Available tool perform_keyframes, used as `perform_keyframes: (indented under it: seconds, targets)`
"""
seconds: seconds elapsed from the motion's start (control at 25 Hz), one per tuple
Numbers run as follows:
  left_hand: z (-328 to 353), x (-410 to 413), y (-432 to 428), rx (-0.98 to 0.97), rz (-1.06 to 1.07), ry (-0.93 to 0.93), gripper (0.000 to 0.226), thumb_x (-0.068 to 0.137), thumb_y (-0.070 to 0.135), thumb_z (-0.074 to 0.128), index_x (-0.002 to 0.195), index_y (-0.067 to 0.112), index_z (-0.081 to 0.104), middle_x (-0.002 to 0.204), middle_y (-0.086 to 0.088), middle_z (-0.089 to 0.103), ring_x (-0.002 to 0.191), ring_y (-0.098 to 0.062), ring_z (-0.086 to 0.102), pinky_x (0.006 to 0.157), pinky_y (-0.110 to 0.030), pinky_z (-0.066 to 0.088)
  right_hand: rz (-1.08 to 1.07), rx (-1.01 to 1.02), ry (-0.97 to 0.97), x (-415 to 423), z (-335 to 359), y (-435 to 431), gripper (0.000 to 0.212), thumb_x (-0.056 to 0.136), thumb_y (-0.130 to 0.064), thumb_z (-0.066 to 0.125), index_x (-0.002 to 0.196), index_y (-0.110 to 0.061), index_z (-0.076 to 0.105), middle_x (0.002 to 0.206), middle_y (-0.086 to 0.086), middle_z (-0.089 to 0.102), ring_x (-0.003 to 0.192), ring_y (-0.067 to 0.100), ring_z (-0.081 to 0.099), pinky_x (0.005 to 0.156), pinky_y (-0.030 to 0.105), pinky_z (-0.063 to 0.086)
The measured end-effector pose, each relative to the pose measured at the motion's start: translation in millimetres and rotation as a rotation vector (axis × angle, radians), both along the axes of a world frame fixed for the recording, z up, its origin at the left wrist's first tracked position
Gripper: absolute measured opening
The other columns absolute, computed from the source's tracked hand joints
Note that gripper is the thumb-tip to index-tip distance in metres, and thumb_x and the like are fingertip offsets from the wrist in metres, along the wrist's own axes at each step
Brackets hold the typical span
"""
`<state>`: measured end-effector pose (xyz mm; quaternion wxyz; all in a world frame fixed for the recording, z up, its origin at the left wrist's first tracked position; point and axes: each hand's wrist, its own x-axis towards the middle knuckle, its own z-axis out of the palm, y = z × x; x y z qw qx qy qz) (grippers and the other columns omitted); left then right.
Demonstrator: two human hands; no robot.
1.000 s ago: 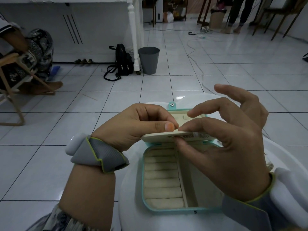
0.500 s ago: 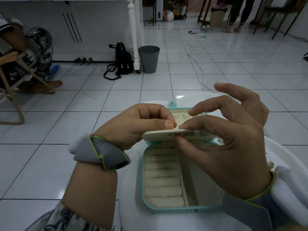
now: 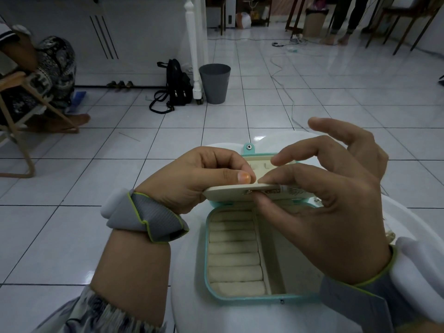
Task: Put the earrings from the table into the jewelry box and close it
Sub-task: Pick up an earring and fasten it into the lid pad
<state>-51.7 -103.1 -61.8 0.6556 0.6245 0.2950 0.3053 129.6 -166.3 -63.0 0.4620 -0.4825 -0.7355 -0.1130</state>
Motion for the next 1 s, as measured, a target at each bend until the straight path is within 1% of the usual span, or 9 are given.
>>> perform_keyframes:
  seconds: [0.24, 0.36, 0.44, 0.56, 0.68, 0.8, 0.92, 1.0]
  targets:
    - [0.2, 0.8, -0.2, -0.057, 0.042, -0.001, 0.009, 0.06, 0.021, 0.067, 0.064, 0.016, 0.073, 0.062, 0.002, 0.067, 0.057, -0.005, 0.061, 0.049, -0.012, 0.046, -0.026, 0.014, 0.005, -2.2, 0.1, -0.6, 0.011, 0.071, -0.036, 0.075, 0.069, -0.025, 0.072, 0.088, -0.01, 0.067, 0.118, 0.028, 0.049, 0.091, 0.052, 0.036]
    - [0.9, 2.0, 0.0, -0.082, 0.065, 0.015, 0.003, 0.059, 0.014, 0.07, 0.061, 0.013, 0.072, 0.059, 0.0, 0.065, 0.053, -0.006, 0.058, 0.047, -0.012, 0.045, -0.036, 0.013, 0.011, -2.4, -0.3, -0.3, 0.011, 0.07, -0.036, 0.075, 0.069, -0.025, 0.072, 0.088, -0.01, 0.067, 0.118, 0.029, 0.05, 0.092, 0.05, 0.036]
    - [0.5, 2.6, 0.3, -0.09, 0.071, 0.004, 0.006, 0.057, 0.018, 0.069, 0.06, 0.013, 0.071, 0.058, -0.001, 0.065, 0.052, -0.006, 0.058, 0.047, -0.012, 0.045, -0.036, 0.012, 0.014, -2.7, -0.3, 0.2, 0.012, 0.071, -0.036, 0.075, 0.07, -0.025, 0.072, 0.088, -0.01, 0.067, 0.117, 0.028, 0.05, 0.091, 0.051, 0.037]
    - [0.1, 3.1, -0.7, -0.1, 0.079, -0.027, 0.008, 0.057, 0.02, 0.068, 0.06, 0.013, 0.07, 0.058, 0.0, 0.066, 0.052, -0.006, 0.059, 0.047, -0.012, 0.045, -0.029, 0.015, 0.023, -2.8, 0.1, 0.8, 0.011, 0.071, -0.036, 0.075, 0.07, -0.025, 0.072, 0.088, -0.01, 0.067, 0.117, 0.028, 0.05, 0.091, 0.052, 0.037]
    - [1.4, 3.3, -1.9, -0.119, 0.075, -0.05, 0.007, 0.057, 0.019, 0.067, 0.059, 0.013, 0.07, 0.06, 0.001, 0.067, 0.055, -0.005, 0.062, 0.047, -0.012, 0.046, -0.028, 0.016, 0.022, -3.8, 0.2, 1.3, 0.012, 0.07, -0.036, 0.075, 0.07, -0.025, 0.072, 0.088, -0.01, 0.067, 0.117, 0.028, 0.05, 0.092, 0.049, 0.035]
    - [2.1, 5.1, -2.6, -0.114, 0.065, -0.02, 0.006, 0.057, 0.02, 0.065, 0.058, 0.016, 0.069, 0.058, 0.004, 0.065, 0.053, -0.004, 0.059, 0.045, -0.011, 0.043, -0.035, 0.02, 0.028, -3.8, 0.2, 2.0, 0.012, 0.07, -0.035, 0.076, 0.069, -0.024, 0.072, 0.088, -0.01, 0.067, 0.116, 0.028, 0.051, 0.093, 0.045, 0.032]
    - [2.0, 6.0, -2.2, -0.125, 0.084, -0.001, 0.005, 0.057, 0.013, 0.064, 0.057, 0.016, 0.068, 0.053, 0.004, 0.062, 0.048, -0.003, 0.055, 0.042, -0.01, 0.04, -0.034, 0.023, 0.031, -3.5, 0.0, 2.4, 0.012, 0.07, -0.035, 0.076, 0.069, -0.024, 0.072, 0.088, -0.009, 0.067, 0.115, 0.028, 0.051, 0.093, 0.047, 0.034]
    - [1.7, 5.3, -2.1, -0.124, 0.065, -0.015, 0.005, 0.057, 0.017, 0.064, 0.058, 0.016, 0.068, 0.054, 0.004, 0.062, 0.049, -0.004, 0.056, 0.043, -0.01, 0.04, -0.029, 0.02, 0.031, -3.9, -0.1, 2.7, 0.012, 0.071, -0.036, 0.075, 0.069, -0.024, 0.072, 0.088, -0.009, 0.067, 0.116, 0.027, 0.051, 0.093, 0.047, 0.035]
